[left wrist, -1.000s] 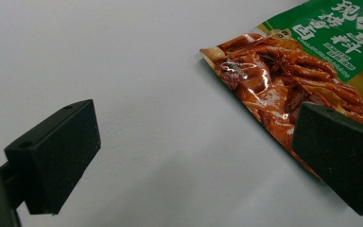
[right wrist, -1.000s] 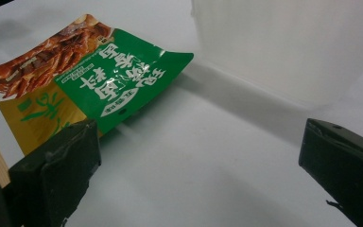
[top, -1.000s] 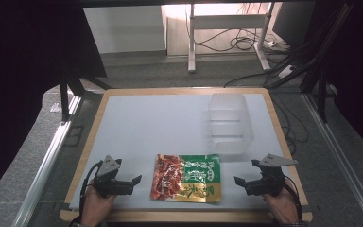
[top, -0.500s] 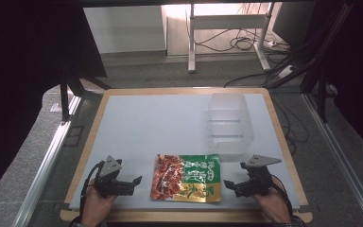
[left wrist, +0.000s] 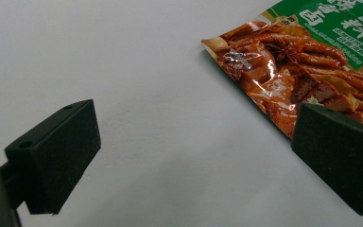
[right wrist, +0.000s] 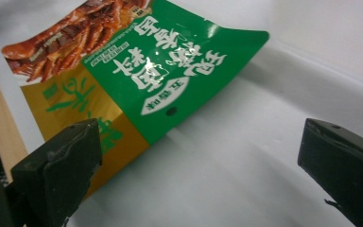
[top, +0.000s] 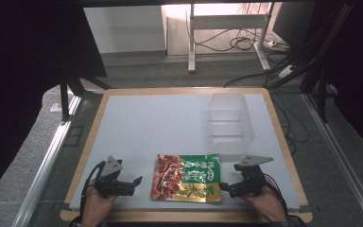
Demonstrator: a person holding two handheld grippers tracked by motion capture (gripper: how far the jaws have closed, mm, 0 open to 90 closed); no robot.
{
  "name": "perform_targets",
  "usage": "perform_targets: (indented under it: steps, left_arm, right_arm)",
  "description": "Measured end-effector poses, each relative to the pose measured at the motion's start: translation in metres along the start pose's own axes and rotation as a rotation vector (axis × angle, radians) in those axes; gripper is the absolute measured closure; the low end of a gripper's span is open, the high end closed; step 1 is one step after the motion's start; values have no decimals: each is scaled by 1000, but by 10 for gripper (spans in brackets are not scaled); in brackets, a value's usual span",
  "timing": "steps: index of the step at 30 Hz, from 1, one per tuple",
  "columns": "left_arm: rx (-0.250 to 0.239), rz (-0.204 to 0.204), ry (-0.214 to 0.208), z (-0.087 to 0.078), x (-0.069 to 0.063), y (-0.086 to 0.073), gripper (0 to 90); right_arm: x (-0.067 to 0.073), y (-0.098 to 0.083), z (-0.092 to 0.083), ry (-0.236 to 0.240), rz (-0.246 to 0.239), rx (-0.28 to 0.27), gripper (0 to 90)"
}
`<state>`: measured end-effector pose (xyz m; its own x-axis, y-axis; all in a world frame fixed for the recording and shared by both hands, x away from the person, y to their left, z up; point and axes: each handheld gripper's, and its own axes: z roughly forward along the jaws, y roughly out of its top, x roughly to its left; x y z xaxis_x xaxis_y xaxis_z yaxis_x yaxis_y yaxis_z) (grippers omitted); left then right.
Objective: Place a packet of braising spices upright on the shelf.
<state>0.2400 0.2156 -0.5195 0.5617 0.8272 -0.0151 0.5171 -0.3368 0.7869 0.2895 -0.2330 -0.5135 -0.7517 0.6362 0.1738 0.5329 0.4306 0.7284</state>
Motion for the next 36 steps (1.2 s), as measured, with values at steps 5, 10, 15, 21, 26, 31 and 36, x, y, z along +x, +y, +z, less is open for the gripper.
perform_targets:
  steps: [5,10,15,21,26,31,36]
  left_arm:
    - [0,-3,-6,0,0,0,21]
    - [2,-1,-7,1,0,0,21]
    - [7,2,-6,1,0,0,21]
    - [9,4,-4,1,0,0,21]
    - [12,6,-3,2,-1,0,21]
    - [15,6,-2,2,-1,0,21]
    - [16,7,0,3,-1,0,21]
  right_arm:
    - [2,2,8,35,40,25,12]
    - [4,5,13,68,39,40,40]
    - [3,8,19,81,47,64,110]
    - [4,10,27,113,65,86,181]
    - [8,15,32,121,43,83,238]
    - [10,20,38,127,37,96,370]
    - [11,24,40,121,19,105,460]
